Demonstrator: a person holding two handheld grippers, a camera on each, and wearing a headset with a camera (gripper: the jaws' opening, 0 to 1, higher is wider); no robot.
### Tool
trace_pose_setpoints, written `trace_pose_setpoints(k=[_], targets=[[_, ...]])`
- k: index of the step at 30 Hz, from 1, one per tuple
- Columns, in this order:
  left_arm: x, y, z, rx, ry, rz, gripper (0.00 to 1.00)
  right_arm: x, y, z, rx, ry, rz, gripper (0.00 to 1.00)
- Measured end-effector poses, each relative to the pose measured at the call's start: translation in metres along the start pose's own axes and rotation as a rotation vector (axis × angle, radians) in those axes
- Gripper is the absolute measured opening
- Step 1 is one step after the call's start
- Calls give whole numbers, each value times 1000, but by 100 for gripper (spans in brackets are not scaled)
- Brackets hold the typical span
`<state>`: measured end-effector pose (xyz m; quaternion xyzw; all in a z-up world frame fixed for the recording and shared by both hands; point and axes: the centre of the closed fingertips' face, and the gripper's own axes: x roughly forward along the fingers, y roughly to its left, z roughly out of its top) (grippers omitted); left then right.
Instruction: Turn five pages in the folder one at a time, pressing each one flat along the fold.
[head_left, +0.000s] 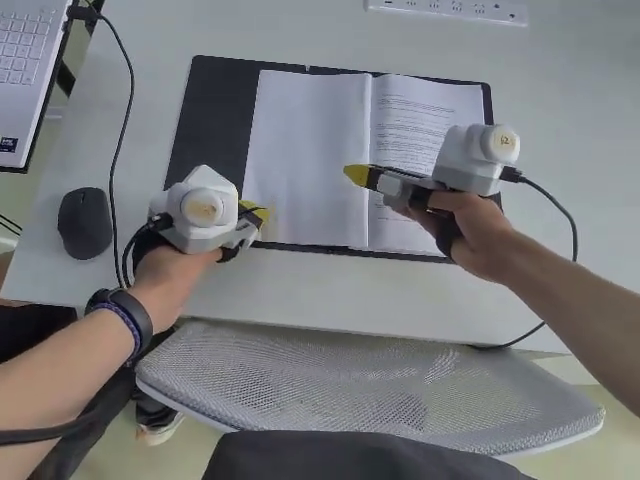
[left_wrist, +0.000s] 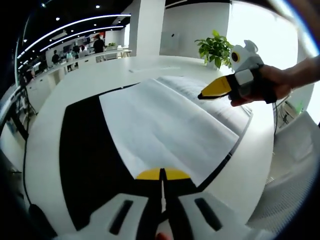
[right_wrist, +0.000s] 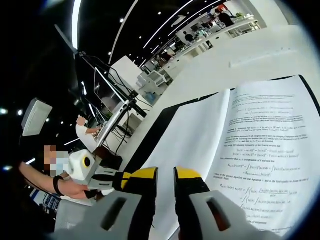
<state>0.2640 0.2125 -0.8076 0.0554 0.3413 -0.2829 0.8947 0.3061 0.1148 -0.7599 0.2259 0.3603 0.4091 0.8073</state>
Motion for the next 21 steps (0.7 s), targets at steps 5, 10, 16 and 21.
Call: trace_pose_setpoints(k=[5,10,16,21], targets=[[0,0,-1,8,12,-1,0,4,-3,7,-17,10,13,9],[0,0,-2,16,11,13,0,9,-10,27,-39,3,22,6],[0,1,-2,-10,19,21,0,12,-24,41,-35,-8,24,0],[0,1,-3,-25,22,26,0,15,-38,65,-3,-60,21,0]])
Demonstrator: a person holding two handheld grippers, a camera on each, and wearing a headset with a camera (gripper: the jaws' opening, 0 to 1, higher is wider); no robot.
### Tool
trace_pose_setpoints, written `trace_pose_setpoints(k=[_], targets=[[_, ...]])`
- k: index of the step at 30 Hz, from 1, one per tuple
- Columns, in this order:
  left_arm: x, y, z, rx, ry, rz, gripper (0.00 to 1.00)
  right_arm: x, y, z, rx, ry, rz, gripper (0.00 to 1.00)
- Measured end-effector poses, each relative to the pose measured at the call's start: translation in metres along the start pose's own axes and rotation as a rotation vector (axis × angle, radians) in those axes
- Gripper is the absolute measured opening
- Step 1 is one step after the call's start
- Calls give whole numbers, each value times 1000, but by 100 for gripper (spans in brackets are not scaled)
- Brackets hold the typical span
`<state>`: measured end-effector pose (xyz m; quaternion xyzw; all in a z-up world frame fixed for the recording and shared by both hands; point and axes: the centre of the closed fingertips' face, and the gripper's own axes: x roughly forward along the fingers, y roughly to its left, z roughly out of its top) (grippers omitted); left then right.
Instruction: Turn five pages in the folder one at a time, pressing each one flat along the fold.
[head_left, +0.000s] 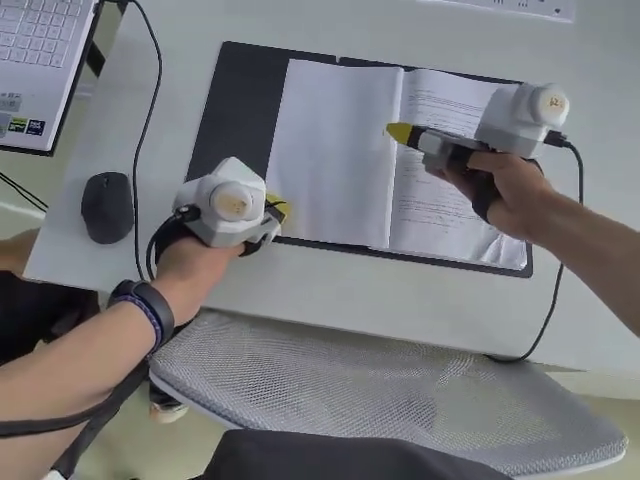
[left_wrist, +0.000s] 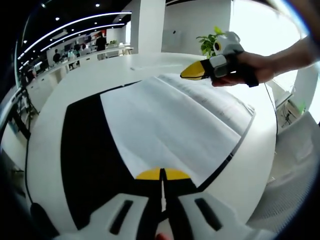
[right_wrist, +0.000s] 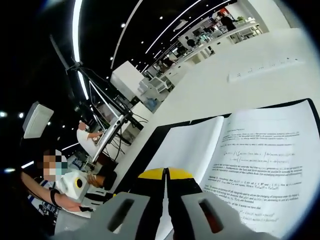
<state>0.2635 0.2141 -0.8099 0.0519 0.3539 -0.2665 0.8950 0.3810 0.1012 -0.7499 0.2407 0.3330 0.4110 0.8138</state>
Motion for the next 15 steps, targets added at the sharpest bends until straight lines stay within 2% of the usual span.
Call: trace_pose_setpoints(k=[3,6,9,11,13,15], targets=[[0,0,0,-8,1,2,0,3,-10,10,13,-20,-2,0],[0,1,0,-13,4,0,0,9,-19,13,9,-4,-5,0],[0,1,0,-15,7,1,0,18,-26,7,-15,51,7,0],[1,1,1,-18,8,2,0,24,-41,10,-22,84,19,0],[1,1,1,-21,9,2,0,22,-35,1,-19,107,29,0],[2,2,0,-26,10,1,0,25,-38,-9,-24,141,41,0]])
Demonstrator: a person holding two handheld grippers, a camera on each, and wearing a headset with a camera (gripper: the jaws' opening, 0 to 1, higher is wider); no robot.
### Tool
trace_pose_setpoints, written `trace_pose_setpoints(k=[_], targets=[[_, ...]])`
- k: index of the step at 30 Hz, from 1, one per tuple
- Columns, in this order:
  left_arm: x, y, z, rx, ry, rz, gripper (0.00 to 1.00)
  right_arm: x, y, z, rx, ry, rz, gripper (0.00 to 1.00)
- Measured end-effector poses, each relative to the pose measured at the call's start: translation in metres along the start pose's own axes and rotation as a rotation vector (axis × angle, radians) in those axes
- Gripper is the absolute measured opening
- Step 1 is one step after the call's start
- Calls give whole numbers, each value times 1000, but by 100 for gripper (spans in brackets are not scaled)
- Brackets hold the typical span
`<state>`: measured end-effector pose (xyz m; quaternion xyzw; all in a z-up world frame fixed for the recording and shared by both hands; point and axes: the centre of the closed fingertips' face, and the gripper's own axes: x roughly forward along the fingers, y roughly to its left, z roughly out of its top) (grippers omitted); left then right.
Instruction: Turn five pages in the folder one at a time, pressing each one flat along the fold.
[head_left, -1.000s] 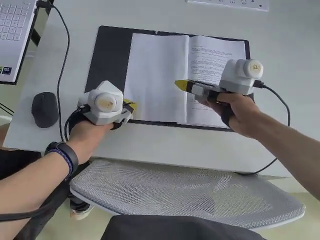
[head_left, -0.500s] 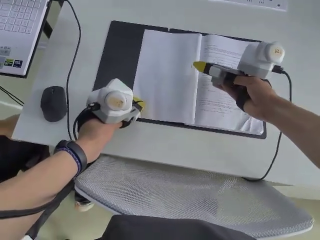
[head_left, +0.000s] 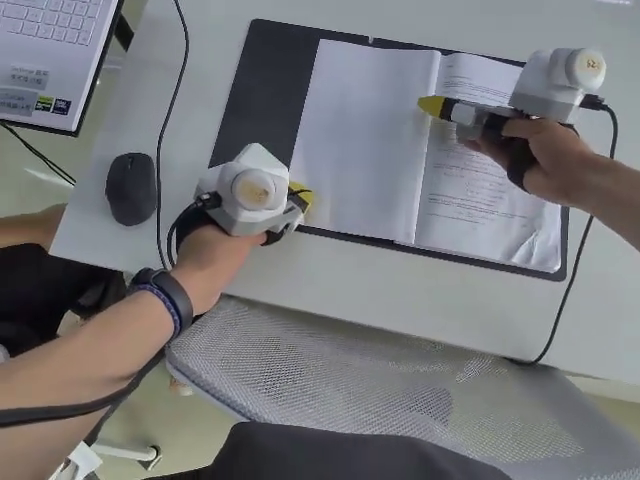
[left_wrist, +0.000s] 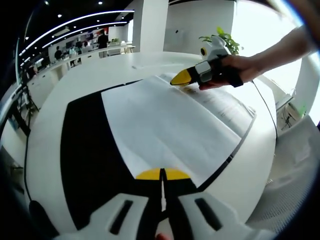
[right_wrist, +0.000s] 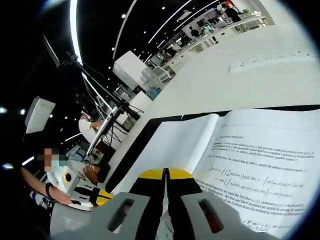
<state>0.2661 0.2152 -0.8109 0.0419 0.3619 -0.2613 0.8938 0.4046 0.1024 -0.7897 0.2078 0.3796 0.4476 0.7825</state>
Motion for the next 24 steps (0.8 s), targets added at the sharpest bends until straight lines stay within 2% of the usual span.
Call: trace_pose_setpoints(k=[1,2,4,7,12,19,24], targets=[[0,1,0,-1,1,0,0,1,-3,-5,-7,16,-5,0],[1,1,0,0,2,0,0,1,-4,-4,-1,1,7,0],[1,0,0,3,3,0,0,3,-11,0,49,-8,37,0],[2,1,0,1,3,-3,0,4,-14,0,25,-5,46,0],[3,3,-1,-4,2,-7,0,10,-23,11,58,-49,60,0],[6,5,-3,-6,4,-6,0,22,-41,36,132,-142,27,0],[7,4,-3,-5,10,-10,0,29,-54,52,155,-193,4,0]])
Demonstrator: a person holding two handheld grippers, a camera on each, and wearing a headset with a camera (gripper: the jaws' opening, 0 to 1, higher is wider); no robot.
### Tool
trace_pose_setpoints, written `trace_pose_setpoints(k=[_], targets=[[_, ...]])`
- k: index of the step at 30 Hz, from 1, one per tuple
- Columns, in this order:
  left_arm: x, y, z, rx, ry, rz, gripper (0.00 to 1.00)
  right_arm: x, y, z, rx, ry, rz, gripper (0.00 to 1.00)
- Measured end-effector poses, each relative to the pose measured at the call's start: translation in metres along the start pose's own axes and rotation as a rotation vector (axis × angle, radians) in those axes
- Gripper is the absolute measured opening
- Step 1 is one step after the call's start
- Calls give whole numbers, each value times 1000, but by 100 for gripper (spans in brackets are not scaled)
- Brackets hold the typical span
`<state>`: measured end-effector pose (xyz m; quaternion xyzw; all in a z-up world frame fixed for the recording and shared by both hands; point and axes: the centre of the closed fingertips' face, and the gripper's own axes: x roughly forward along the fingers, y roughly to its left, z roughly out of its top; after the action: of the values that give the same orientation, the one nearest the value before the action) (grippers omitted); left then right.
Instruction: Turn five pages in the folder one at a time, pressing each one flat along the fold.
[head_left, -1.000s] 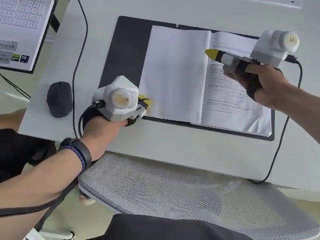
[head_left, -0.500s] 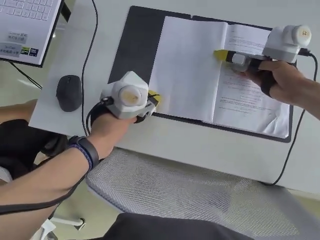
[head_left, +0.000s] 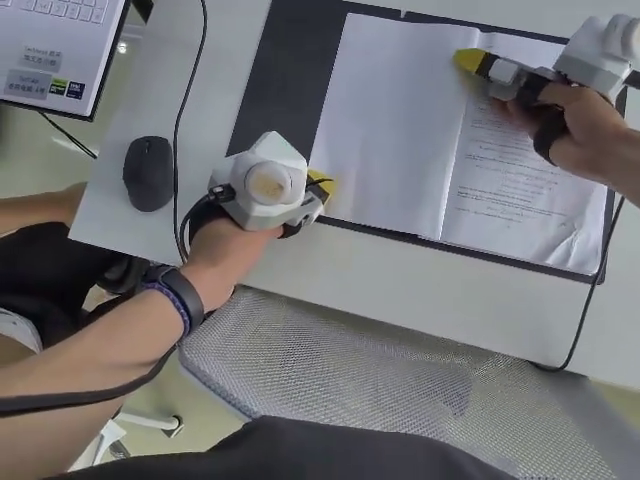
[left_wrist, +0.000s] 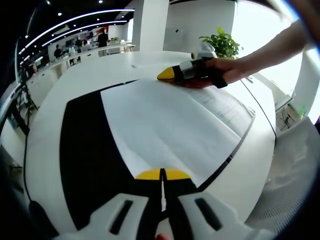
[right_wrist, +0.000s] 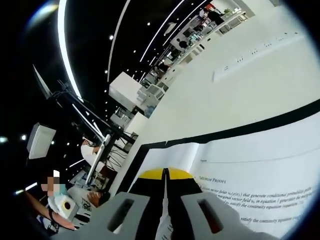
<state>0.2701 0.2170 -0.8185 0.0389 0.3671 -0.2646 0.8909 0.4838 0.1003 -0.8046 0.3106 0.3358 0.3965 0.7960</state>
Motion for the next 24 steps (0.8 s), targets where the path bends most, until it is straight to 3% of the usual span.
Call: trace_pose_setpoints(k=[6,12,18,24], targets=[[0,0,-1,-10,-3,7,0,10,-17,22,32,-62,-48,0],[1,0,-1,-11,-1,10,0,15,-25,30,45,-70,-58,0],[1,0,-1,-15,-4,10,0,9,-15,23,23,-64,-51,0],[0,-1,-1,-14,-4,6,0,-3,-2,2,-14,12,4,0]])
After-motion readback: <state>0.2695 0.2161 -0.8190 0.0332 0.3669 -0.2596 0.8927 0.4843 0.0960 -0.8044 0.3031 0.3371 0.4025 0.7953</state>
